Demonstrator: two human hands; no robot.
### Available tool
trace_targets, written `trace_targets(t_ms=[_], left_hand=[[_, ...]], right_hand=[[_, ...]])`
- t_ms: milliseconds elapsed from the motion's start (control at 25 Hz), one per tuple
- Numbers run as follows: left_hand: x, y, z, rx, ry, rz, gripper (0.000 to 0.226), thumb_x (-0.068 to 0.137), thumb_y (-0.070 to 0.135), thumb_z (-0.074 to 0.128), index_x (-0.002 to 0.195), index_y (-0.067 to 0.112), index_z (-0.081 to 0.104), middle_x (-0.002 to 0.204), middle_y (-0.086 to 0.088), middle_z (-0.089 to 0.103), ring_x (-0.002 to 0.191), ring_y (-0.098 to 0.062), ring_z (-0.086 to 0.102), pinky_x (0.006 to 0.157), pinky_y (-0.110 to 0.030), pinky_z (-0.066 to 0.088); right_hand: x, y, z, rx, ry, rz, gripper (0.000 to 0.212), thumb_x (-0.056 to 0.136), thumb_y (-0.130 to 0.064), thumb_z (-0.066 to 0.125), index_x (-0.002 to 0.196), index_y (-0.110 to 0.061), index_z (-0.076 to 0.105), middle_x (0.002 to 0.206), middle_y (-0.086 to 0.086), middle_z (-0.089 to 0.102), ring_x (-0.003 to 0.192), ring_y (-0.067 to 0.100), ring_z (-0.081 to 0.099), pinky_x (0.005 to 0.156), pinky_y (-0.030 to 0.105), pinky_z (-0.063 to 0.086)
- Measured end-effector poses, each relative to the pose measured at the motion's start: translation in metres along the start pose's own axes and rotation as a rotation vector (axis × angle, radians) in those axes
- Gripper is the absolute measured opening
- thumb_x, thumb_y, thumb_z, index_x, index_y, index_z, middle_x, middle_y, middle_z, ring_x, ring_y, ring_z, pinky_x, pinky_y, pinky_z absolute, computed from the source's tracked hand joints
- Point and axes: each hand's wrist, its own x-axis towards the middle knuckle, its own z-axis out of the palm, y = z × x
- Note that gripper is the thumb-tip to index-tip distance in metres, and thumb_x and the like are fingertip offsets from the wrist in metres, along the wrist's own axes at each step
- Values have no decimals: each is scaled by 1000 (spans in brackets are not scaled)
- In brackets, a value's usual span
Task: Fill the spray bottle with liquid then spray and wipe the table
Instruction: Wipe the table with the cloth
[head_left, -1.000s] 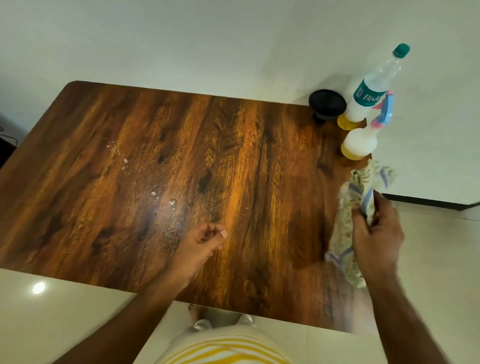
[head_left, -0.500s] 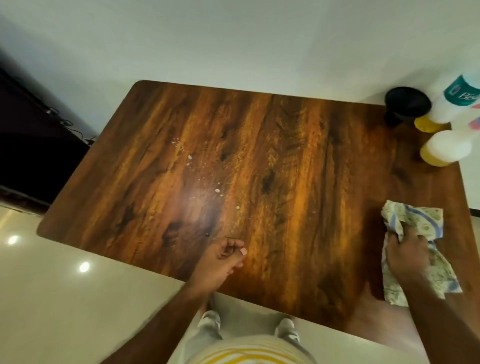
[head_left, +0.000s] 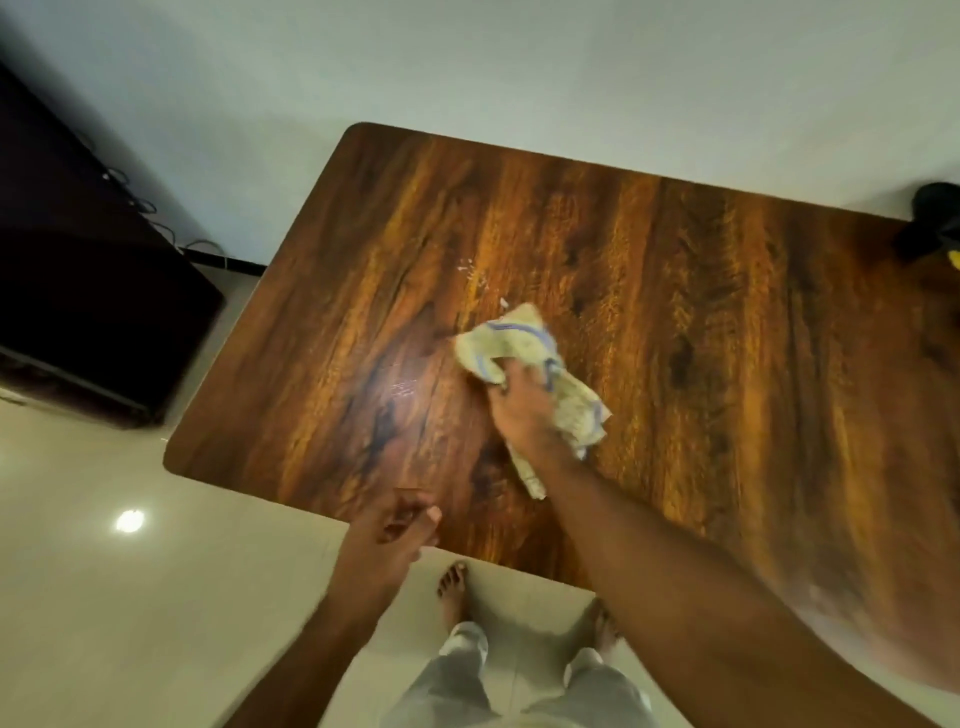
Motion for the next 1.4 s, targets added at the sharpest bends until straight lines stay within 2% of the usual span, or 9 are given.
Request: trace_targets(t_ms=[160,240,360,520,760,920,1040,1240,1400], left_hand=[[-2,-6,-37,-87,313,57,2,91,16,69,92,15,70,78,-7,75,71,-22,73,62,-33,54],[-3,-2,-38,-98,310,80,4,92,15,68,95,15,69,79,-5,75,66,-16,72,61,-33,53],[0,2,-17,-67,147,66,5,92,10,68,96,13,68,80,-5,74,66,-15,71,57,-24,52],[0,22,39,-2,-115,79,7,91,9,69,96,13,69,88,-7,74,74,-22,72,55,-14,53],[-27,37,105,131,-346,116,9,92,15,68,100,20,69,90,-4,74,76,-16,74,66,-25,53],[-39,30,99,150,-347,83,11,91,13,68,100,20,68,90,-5,74,78,-19,74,66,-27,52],[-36,23,67,154,-295,52,9,92,14,68,100,17,67,89,-6,75,77,-17,73,65,-25,51],[-1,14,-6,115,-214,35,6,92,16,68,97,16,67,87,-4,73,68,-6,68,57,-13,49],[45,4,-86,25,-163,-1,5,91,12,68,96,14,67,88,-4,71,73,-11,67,56,-9,46]], right_hand=[[-51,-74,53,-314,-325,-544,43,86,-20,54,128,-28,53,121,9,50,109,35,50,88,45,49],[-67,-65,48,-416,-396,-737,41,89,-18,52,126,-32,56,118,5,52,106,31,49,83,44,48],[-72,-14,14,-500,-431,-793,41,93,-19,50,129,-36,55,127,1,53,111,26,46,90,44,43],[-92,96,-54,-468,-373,-570,41,95,-24,46,132,-41,50,137,-4,47,121,22,42,101,43,38],[-143,280,-165,-295,-23,5,44,92,-14,49,132,-29,55,141,6,50,131,30,45,113,44,33],[-184,358,-180,-169,272,384,49,87,-25,43,133,-15,55,128,27,57,114,47,55,99,53,42],[-180,329,-171,-115,356,583,40,94,-14,49,134,-8,51,125,31,56,112,49,53,97,56,42],[-141,208,-120,62,490,692,45,90,-19,46,130,3,48,127,37,49,118,53,47,101,59,37],[-73,80,-33,119,474,656,44,95,-13,48,137,1,42,136,35,42,126,51,41,104,60,33]])
